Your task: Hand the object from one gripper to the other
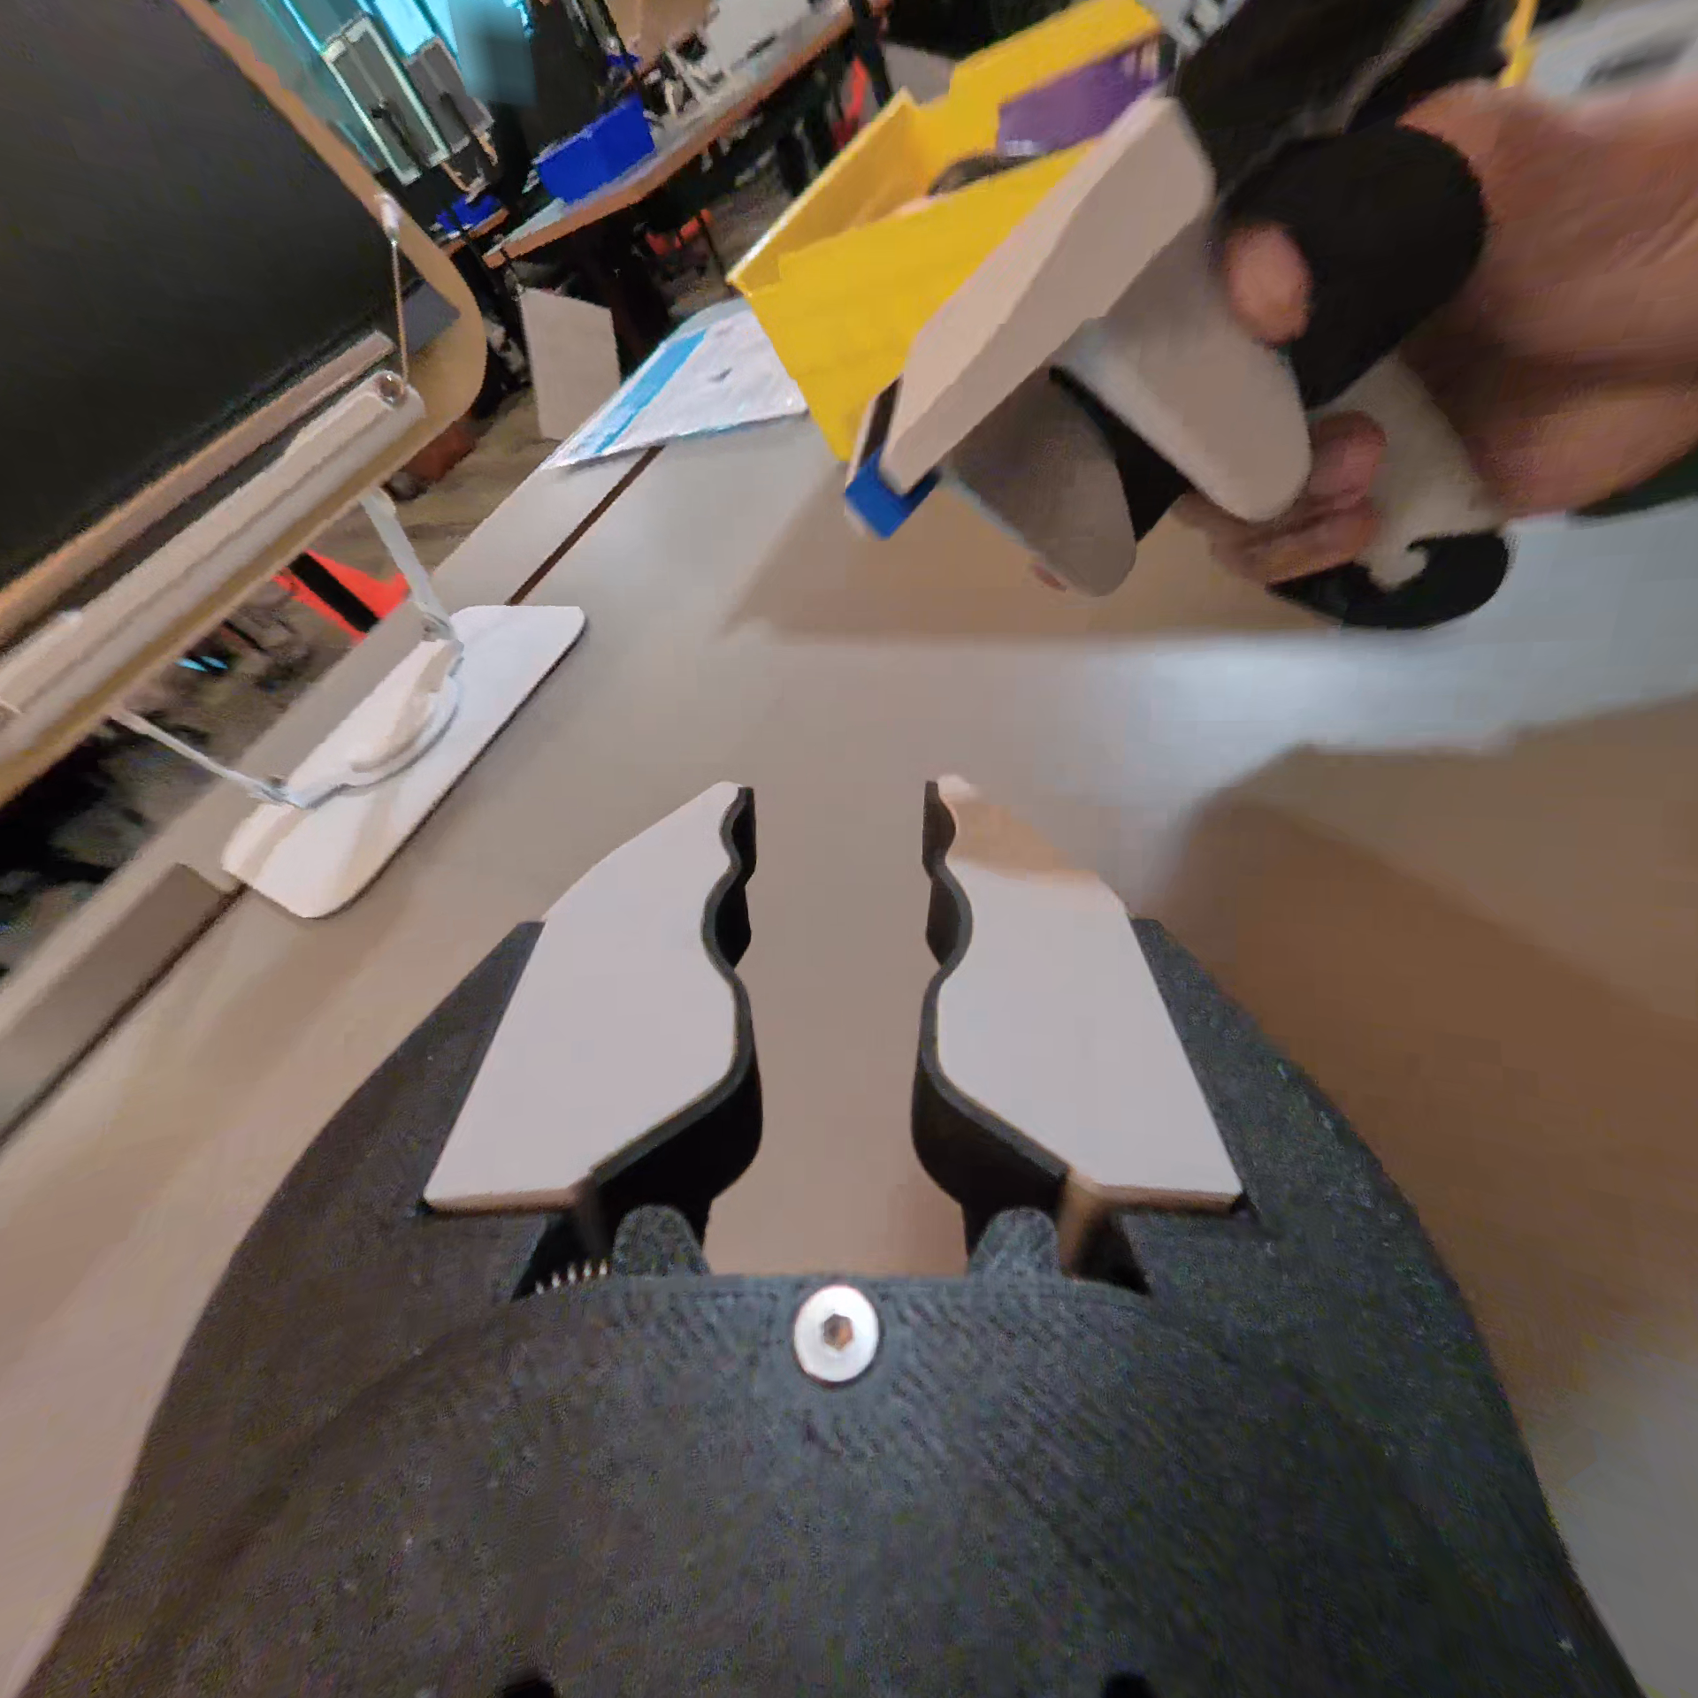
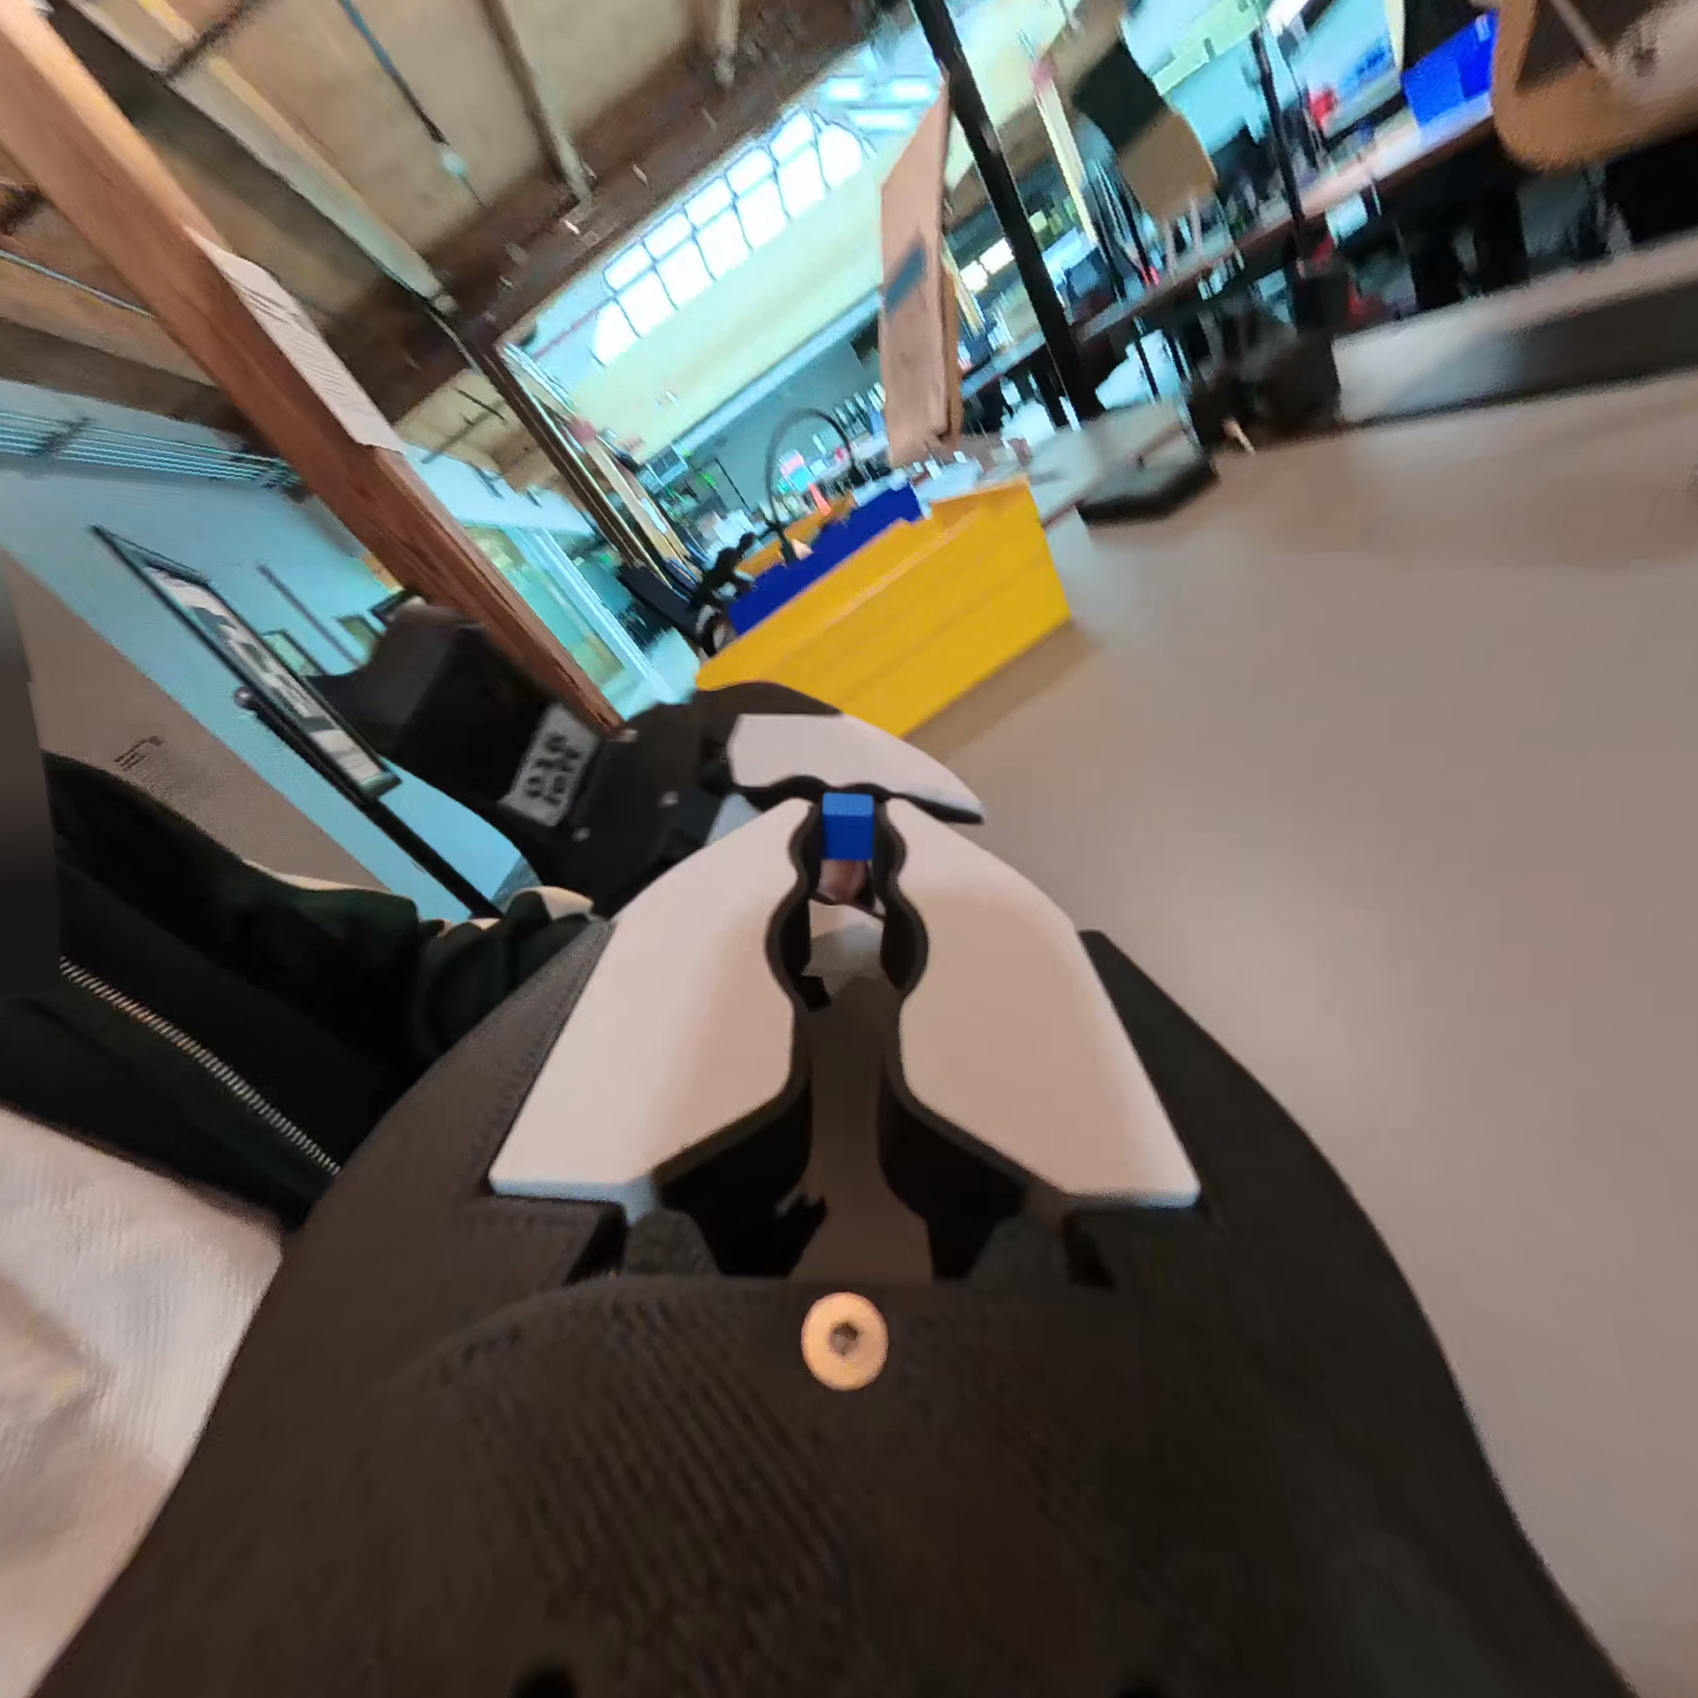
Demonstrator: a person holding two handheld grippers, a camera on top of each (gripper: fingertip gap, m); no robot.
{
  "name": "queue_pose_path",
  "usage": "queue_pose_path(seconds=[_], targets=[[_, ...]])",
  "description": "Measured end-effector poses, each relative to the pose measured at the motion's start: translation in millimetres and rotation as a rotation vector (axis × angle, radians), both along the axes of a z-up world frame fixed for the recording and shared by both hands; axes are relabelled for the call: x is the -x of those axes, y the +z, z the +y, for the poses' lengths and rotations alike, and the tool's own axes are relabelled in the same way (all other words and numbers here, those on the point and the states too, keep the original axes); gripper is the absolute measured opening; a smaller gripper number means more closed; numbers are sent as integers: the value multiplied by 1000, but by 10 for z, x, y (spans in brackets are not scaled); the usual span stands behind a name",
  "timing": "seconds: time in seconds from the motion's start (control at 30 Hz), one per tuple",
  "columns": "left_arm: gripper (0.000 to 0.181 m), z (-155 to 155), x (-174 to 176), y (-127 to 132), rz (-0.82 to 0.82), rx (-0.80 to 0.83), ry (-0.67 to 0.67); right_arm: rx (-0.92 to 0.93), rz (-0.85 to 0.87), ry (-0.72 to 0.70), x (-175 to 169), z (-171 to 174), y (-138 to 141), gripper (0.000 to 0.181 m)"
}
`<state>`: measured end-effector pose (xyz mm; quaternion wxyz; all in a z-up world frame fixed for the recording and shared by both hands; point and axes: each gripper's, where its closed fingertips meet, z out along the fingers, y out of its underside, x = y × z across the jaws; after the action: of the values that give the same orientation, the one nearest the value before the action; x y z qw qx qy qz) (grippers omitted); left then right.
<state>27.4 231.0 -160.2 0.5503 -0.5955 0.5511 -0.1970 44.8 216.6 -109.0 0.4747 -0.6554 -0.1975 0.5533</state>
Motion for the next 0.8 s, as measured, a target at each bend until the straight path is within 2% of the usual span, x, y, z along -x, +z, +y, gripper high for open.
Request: queue_pose_path(seconds=[0.1,0.23,0.3,0.37,0.4,0.43,0.5,0.6,0.7,0.8], targets=[[15,-34,4,23,-116,205,-63,-181,-10,7,0,-108,196,10],[3,-228,-32,156,-335,588,-263,-391,-144,-32,59,-173,208,10],[5,-351,-39,295,-497,893,-431,-471,-203,-37,105,-185,161,10],[20,-414,21,479,-689,1311,-644,-541,-273,-28,156,-207,97,10],[19,-389,64,532,-767,1474,-717,-572,-305,-26,178,-221,76,10],[18,-368,81,534,-813,1553,-744,-605,-329,-21,202,-241,68,10],[18,-430,30,462,-759,1575,-730,-666,-374,-16,240,-271,38,10],[22,-515,-2,494,-717,1575,-744,-734,-451,-10,283,-284,-43,10],[14,-503,-3,444,-707,1582,-719,-754,-475,-9,304,-289,-64,10],[14,-511,-4,427,-688,1565,-712,-757,-484,-5,305,-290,-80,10]])
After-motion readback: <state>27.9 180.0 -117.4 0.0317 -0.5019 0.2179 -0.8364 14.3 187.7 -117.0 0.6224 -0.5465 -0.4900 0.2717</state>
